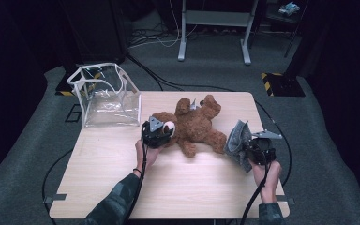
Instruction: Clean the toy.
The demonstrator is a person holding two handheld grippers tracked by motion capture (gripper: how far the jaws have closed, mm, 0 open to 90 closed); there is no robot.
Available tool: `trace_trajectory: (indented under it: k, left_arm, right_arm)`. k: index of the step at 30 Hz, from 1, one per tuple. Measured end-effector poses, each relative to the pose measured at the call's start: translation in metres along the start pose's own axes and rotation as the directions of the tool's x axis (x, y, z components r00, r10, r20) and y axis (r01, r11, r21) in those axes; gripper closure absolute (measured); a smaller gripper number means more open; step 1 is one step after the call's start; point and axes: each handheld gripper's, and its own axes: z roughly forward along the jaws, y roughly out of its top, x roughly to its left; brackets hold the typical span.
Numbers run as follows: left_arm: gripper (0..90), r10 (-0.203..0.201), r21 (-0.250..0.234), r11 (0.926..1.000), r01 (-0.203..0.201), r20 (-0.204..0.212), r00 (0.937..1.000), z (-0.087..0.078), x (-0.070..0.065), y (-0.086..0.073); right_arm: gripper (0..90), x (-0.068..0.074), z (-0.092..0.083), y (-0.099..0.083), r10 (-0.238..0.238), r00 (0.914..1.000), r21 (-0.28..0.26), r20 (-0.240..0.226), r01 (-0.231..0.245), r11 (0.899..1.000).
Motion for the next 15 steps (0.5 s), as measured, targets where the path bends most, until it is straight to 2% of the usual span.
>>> trace_trajectory:
  k: [6,11,15]
  left_arm:
    - [53.3,-0.002,0.001,1.0,0.002,0.066,0.9978,-0.004,-0.004,0.0]
    - [52.8,0.001,0.008,1.0,-0.002,0.14,0.9902,-0.005,-0.013,0.001]
    - [52.2,0.008,0.014,0.9998,-0.01,0.176,0.9844,-0.007,-0.024,0.001]
  right_arm:
    - [78.7,0.02,-0.003,0.022,-0.046,0.9977,-0.04,-0.05,0.044,0.998]
    - [78.7,0.043,0.002,0.039,-0.086,0.9915,-0.061,-0.098,0.08,0.995]
    - [78.7,0.062,0.013,0.051,-0.116,0.9859,-0.048,-0.121,0.11,0.993]
